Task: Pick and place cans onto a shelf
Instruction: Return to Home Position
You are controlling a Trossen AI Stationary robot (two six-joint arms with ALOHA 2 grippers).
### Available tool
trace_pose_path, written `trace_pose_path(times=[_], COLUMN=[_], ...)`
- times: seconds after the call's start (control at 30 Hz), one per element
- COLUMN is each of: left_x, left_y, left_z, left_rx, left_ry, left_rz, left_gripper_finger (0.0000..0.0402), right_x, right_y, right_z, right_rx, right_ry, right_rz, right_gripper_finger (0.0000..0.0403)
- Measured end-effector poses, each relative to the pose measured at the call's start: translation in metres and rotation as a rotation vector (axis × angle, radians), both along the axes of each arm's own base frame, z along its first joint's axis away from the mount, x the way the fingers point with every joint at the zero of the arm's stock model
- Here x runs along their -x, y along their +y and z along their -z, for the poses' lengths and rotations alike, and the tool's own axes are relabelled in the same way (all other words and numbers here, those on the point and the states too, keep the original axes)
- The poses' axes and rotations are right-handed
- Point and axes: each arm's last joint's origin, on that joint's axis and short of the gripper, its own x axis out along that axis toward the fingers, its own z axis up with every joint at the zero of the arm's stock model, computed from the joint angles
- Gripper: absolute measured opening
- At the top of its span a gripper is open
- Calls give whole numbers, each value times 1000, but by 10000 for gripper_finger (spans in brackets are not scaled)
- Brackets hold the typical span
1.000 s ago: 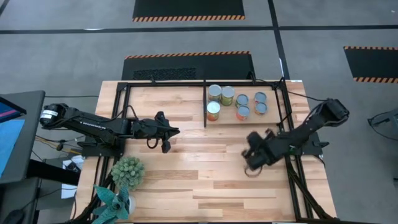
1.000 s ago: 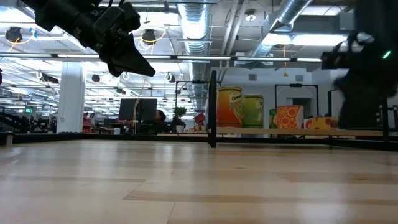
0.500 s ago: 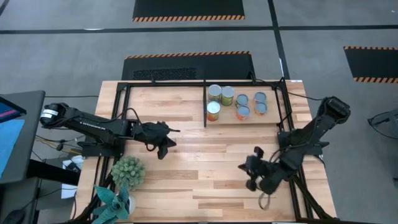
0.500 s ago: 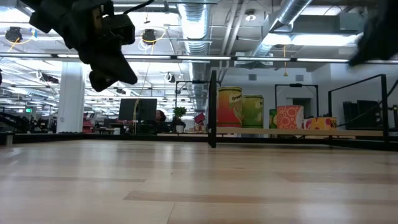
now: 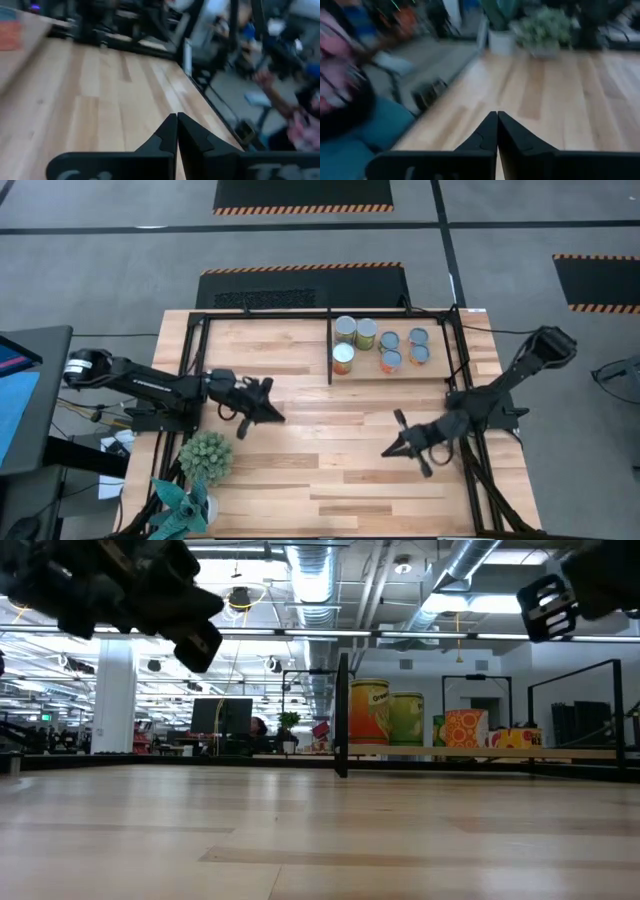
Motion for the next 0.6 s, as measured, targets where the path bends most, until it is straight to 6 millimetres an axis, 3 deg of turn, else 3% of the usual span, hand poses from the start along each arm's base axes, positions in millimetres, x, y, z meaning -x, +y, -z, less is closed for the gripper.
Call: trace_pose_path(times=[0.27, 0.6], left_x=[5, 5], left_y=[16, 22], left_z=[-1, -2], left_rx=[3, -69], left_ry=[-94, -134], left_rz=[25, 53], left_gripper_finger=[0, 0], right_x=[32, 49], right_y=[-36, -52], right_z=[17, 23], right_rx=[-68, -11], right_ry=[-153, -176], right_rz=[19, 44], right_gripper_finger=[31, 30])
